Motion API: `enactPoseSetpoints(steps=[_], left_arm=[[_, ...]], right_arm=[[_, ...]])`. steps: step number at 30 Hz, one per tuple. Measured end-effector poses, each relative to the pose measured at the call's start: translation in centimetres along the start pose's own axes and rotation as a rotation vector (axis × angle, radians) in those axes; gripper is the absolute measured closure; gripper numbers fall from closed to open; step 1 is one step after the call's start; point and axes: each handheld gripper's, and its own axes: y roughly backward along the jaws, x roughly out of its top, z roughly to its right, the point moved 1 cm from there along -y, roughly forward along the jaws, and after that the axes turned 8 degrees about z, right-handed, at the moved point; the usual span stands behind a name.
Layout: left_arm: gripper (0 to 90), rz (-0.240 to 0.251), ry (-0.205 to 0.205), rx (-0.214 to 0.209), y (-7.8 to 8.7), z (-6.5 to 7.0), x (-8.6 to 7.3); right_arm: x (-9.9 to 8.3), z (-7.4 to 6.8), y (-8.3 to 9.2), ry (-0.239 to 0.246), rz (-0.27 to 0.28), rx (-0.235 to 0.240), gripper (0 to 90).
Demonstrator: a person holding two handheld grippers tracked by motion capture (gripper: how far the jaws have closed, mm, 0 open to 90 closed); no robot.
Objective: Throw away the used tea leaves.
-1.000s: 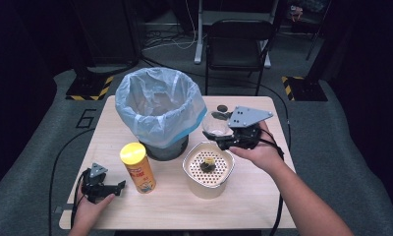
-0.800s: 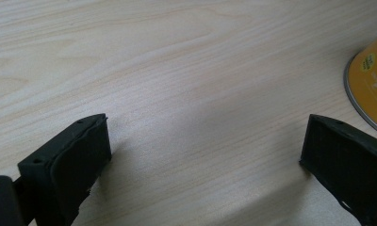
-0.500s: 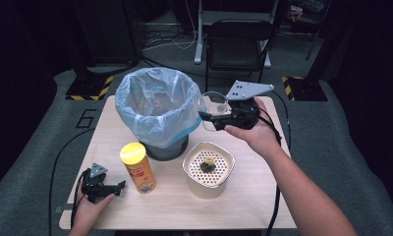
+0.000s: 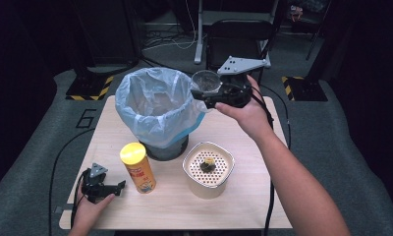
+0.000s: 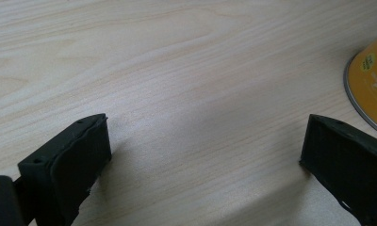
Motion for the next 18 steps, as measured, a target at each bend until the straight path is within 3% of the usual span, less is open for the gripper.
enactPoseSetpoints(steps=[10, 18], left_arm=[[2.1, -0.011, 0.002, -0.006, 0.1, 0.0, 0.0], [2.1, -0.011, 0.002, -0.006, 0.1, 0.0, 0.0]], right_arm=[[1.4, 0.2, -3.3, -0.04, 0.011, -0.023, 33.5], [0.8, -0.5, -7.4, -0.035, -0.024, -0.033, 31.8]])
